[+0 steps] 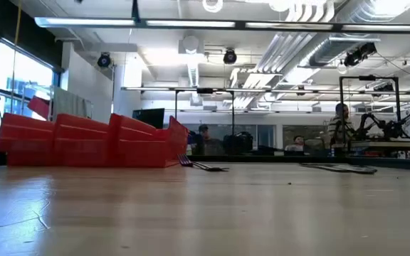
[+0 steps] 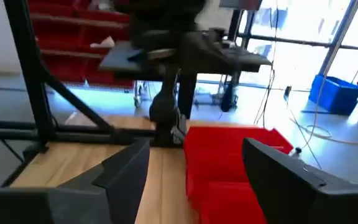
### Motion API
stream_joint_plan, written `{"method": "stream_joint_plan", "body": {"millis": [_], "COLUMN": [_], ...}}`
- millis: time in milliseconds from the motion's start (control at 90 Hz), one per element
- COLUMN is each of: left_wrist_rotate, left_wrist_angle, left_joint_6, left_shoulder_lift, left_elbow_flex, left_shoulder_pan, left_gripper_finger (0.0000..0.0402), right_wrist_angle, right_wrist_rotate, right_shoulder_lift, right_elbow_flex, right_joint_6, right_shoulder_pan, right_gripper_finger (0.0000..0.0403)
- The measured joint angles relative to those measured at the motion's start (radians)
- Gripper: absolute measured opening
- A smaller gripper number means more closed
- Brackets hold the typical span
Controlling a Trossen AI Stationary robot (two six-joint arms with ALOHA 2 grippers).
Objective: Sort silverware
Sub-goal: Put the blue fork into the middle red bin
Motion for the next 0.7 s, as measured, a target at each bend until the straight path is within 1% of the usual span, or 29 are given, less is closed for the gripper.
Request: {"method": "stream_joint_plan", "body": {"millis": [78,144,233,344,456,700], "left_wrist_rotate": [0.160,0.260,0.390,0.549,0.629,0.748], "left_wrist_angle": [-0.189,-0.281,-0.287,-0.246,-0.215,-0.172], "left_joint_6": [-0.191,-0.267,-0.284,-0.287,-0.294,-0.269], "left_shoulder_lift": [-0.034,-0.040,-0.026,0.005,0.048,0.201], "left_elbow_flex": [-0.005,-0.029,-0.078,-0.144,-0.185,-0.187], "left_shoulder_pan": [0.160,0.275,0.394,0.502,0.585,0.723], "left_gripper_finger": [0.0001,0.0001,0.0000,0.0000,0.0000,0.0000], "right_wrist_angle": [-0.001,-0.006,-0.003,0.004,0.003,0.004], "right_wrist_rotate": [0.014,0.024,0.026,0.027,0.028,0.027], "right_shoulder_lift": [0.020,0.041,0.063,0.081,0.086,0.086], "right_elbow_flex": [0.000,0.000,0.000,0.000,0.000,0.000], "right_joint_6": [-0.004,-0.004,-0.009,-0.005,0.002,-0.002], "right_shoulder_pan": [0.013,0.025,0.030,0.030,0.030,0.037], "right_gripper_finger": [0.0243,0.0243,0.0243,0.0243,0.0243,0.0243]}}
